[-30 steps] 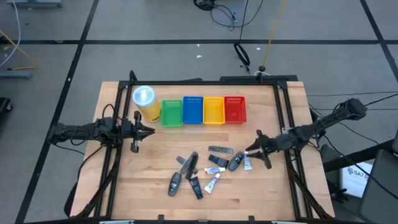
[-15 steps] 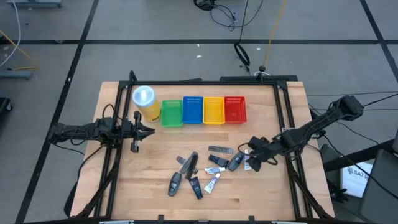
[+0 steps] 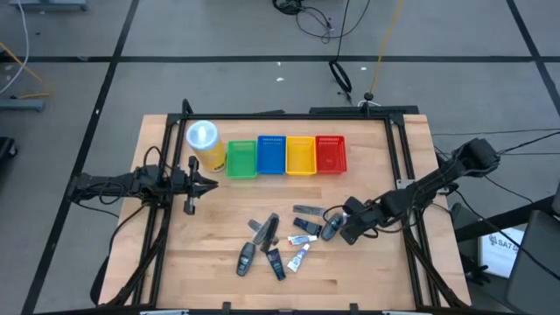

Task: Pick & Place Travel size toiletries
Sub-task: Put the toothpaste into the red basket

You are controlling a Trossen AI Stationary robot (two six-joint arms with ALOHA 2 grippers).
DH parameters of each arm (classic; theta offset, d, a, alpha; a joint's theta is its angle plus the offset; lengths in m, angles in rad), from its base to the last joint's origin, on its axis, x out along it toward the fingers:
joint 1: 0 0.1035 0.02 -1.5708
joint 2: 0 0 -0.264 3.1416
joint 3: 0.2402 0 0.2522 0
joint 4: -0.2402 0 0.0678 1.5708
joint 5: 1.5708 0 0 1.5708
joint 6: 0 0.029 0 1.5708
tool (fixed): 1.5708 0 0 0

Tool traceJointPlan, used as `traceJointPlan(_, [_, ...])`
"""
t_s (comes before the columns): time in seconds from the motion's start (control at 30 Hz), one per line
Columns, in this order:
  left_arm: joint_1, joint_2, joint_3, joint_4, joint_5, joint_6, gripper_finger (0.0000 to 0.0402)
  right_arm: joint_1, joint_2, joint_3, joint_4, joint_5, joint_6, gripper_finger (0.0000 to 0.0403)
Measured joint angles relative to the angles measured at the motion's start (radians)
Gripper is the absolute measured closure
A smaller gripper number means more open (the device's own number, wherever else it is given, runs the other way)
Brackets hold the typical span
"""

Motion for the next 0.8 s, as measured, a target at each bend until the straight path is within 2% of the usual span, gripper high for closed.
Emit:
traceJointPlan(0.2, [0.000, 0.000, 0.000, 0.000, 0.000, 0.000, 0.0364, 0.000, 0.009, 0.000, -0.071, 0.038, -0.028, 0.0221])
traceJointPlan(0.5, [0.000, 0.000, 0.000, 0.011, -0.032, -0.011, 0.0364, 0.000, -0.006, -0.002, -0.131, 0.051, -0.058, 0.0327])
traceJointPlan(0.63, [0.000, 0.000, 0.000, 0.011, -0.022, -0.065, 0.0364, -0.007, -0.066, -0.006, -0.139, 0.055, -0.058, 0.0363])
traceJointPlan(0.8, [0.000, 0.000, 0.000, 0.011, 0.047, -0.118, 0.0364, -0.043, -0.181, 0.030, -0.143, 0.146, -0.104, 0.0387])
